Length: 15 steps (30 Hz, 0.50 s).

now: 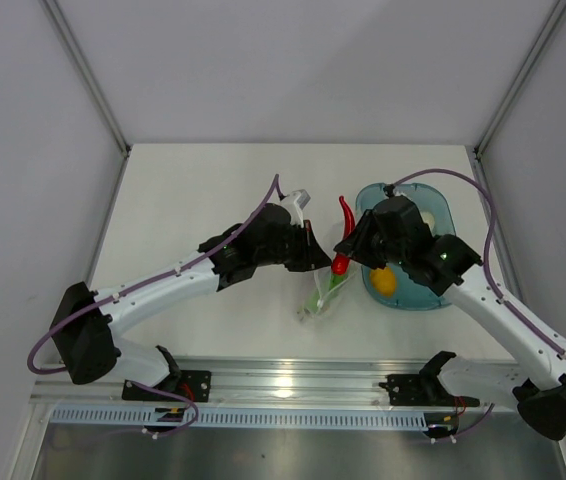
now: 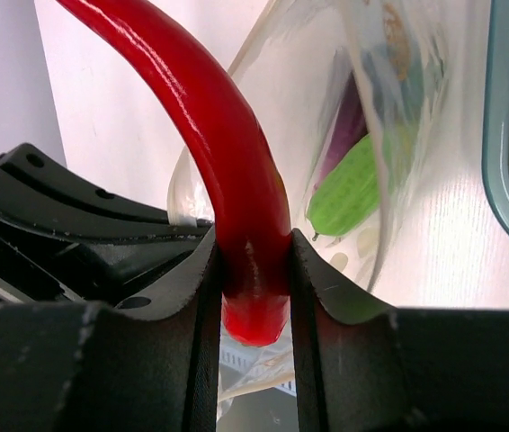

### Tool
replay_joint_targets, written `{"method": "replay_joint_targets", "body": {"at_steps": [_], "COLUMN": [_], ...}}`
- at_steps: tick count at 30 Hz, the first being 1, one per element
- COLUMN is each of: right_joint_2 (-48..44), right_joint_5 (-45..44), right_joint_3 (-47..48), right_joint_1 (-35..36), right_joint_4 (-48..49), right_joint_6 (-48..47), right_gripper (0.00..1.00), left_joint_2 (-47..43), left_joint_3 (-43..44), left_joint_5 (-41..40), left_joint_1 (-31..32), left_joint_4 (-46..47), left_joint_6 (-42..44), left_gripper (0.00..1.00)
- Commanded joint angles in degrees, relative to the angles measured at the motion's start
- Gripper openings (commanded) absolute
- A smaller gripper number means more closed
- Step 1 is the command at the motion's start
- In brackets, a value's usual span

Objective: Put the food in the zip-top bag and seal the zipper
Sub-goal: Place the fake vegetable in the zipper food storage bag.

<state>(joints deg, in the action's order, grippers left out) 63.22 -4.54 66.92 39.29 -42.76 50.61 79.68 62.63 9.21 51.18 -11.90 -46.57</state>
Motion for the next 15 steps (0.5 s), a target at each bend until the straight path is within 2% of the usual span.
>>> {"method": "replay_joint_targets", "body": {"at_steps": [1,3,5,10,12,14,15], "right_joint_2": [-0.47,-0.64,-0.73,-1.61,-1.78,-1.70,-1.70], "right_joint_5": [-5.04,-6.01,-7.32,-10.06,-9.70,-9.96,-10.14], "right_joint_3": [1.64,1.29,1.11,0.68,0.50,0.67,0.67], "right_joint_1": [2.72,4.74,6.23,9.67,9.58,9.58,9.58], "right_joint_4": [-0.65,-0.74,-1.09,-2.06,-1.97,-2.59,-2.68], "right_joint_6": [2.21,2.83,3.97,5.64,5.64,5.55,5.47], "right_gripper": [0.11,0.12,0.18,0.46,0.51,0.65,0.67], "left_joint_2": [-1.81,-1.72,-1.63,-1.90,-1.90,-1.81,-1.81], "left_joint_3": [1.18,1.35,1.44,1.35,1.44,1.44,1.62], "left_joint_5": [-0.33,-0.34,-0.25,-0.69,-0.69,-0.78,-0.60], "left_joint_1": [-0.29,-0.29,-0.29,-0.29,-0.29,-0.29,-0.29], "left_joint_4": [0.65,0.56,0.56,0.30,0.30,0.21,0.21], "left_joint_6": [-0.63,-0.63,-0.63,-0.63,-0.63,-0.54,-0.54], "left_gripper": [0.01,0.01,0.01,0.01,0.00,0.01,0.01]}}
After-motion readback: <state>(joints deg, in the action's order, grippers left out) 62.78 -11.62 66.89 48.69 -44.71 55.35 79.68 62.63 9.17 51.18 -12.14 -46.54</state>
